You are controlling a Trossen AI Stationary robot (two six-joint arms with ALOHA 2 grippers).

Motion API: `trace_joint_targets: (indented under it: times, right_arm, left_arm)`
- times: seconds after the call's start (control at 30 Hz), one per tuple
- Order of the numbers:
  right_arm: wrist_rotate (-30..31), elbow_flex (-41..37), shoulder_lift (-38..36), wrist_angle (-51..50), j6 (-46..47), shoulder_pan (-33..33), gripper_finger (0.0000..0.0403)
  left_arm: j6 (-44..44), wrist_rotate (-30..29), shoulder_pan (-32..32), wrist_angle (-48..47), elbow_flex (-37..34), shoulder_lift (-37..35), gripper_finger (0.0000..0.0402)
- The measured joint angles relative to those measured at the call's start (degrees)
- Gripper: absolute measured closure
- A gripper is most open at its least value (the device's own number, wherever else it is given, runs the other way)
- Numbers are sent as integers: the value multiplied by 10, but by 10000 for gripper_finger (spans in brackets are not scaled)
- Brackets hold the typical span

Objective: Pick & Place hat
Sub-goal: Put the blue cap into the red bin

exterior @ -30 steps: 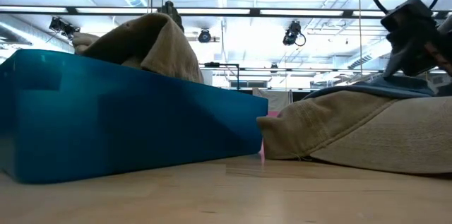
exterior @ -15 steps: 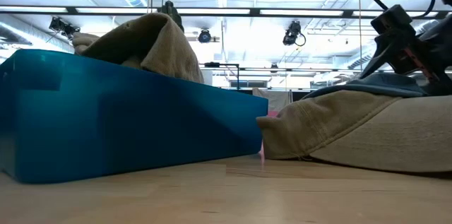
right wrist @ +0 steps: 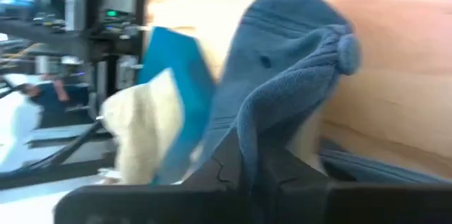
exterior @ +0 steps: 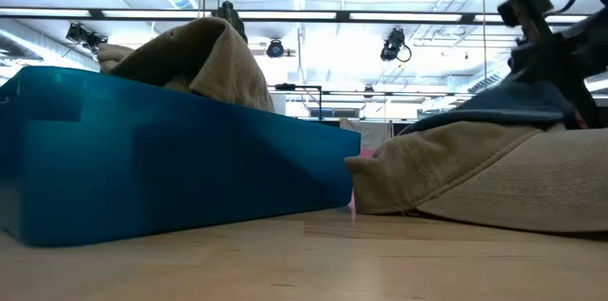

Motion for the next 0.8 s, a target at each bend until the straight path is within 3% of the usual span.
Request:
trace_joint_targets:
  times: [0.27, 0.43, 0.63, 0.8]
  right_arm:
    - [-2, 0, 0, 150, -108, -2, 398]
    - [-35, 7, 0, 234, -195, -2, 400]
    - [-111, 55, 0, 242, -281, -2, 401]
    - [-222, 107, 0, 262, -323, -2, 402]
  left_arm:
    - [30, 0, 18, 8, 0, 0, 232]
    - [32, 0, 21, 8, 0, 0, 232]
    - [47, 0, 21, 14, 0, 0, 232]
    - [113, 0, 21, 51, 0, 0, 232]
